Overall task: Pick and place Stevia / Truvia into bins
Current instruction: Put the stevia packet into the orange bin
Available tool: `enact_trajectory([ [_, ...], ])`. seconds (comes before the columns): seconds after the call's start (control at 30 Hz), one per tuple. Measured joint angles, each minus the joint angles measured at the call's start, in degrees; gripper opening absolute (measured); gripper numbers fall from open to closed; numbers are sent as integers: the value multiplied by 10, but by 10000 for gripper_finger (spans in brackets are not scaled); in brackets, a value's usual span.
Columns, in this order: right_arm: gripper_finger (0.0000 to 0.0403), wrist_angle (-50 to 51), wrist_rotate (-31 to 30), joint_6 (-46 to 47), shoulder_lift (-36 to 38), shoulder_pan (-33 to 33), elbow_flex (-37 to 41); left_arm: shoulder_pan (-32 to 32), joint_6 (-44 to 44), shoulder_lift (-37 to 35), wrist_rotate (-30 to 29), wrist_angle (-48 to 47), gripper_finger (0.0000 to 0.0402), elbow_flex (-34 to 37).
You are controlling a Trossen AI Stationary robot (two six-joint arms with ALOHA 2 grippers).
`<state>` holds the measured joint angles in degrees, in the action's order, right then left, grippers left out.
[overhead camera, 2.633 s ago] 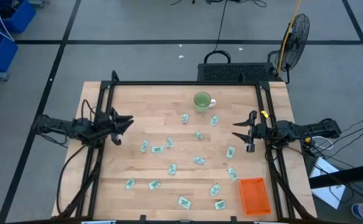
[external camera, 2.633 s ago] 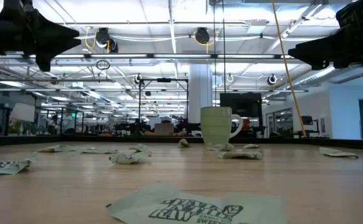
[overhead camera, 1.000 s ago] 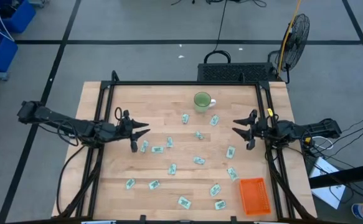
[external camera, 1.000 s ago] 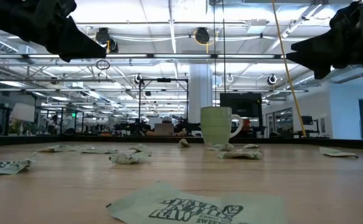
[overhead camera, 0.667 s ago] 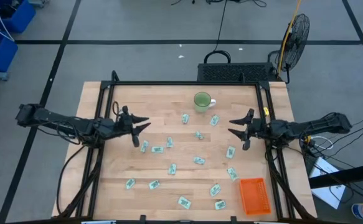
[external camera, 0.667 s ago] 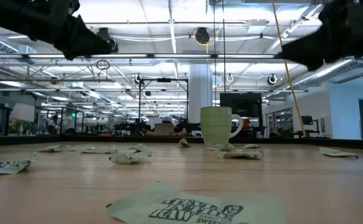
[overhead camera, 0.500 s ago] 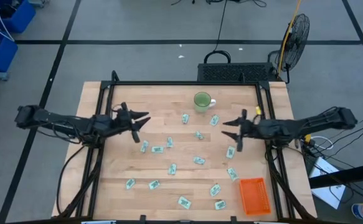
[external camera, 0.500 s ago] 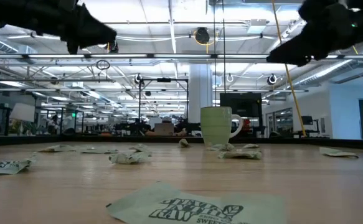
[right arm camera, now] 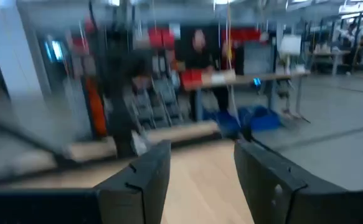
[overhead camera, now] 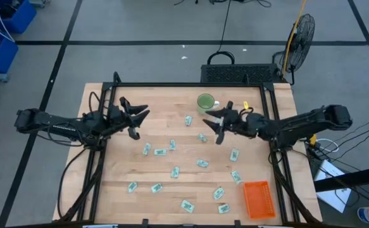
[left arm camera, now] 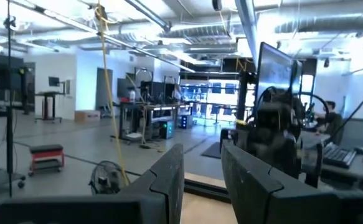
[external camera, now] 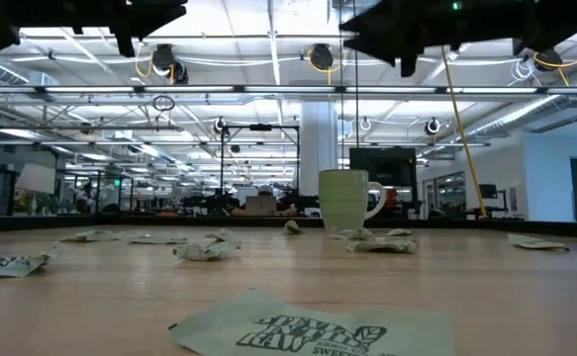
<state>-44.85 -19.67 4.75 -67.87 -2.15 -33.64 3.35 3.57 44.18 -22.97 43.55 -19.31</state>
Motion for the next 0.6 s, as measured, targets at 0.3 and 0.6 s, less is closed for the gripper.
enact_trajectory([
  [0.3,171,-136,-46,168,-13,-31,-1,6,7,0,4,5,113,0],
  [0.6,171,-147,-58,204,-16,-70,0,4,9,0,0,102,113,0],
])
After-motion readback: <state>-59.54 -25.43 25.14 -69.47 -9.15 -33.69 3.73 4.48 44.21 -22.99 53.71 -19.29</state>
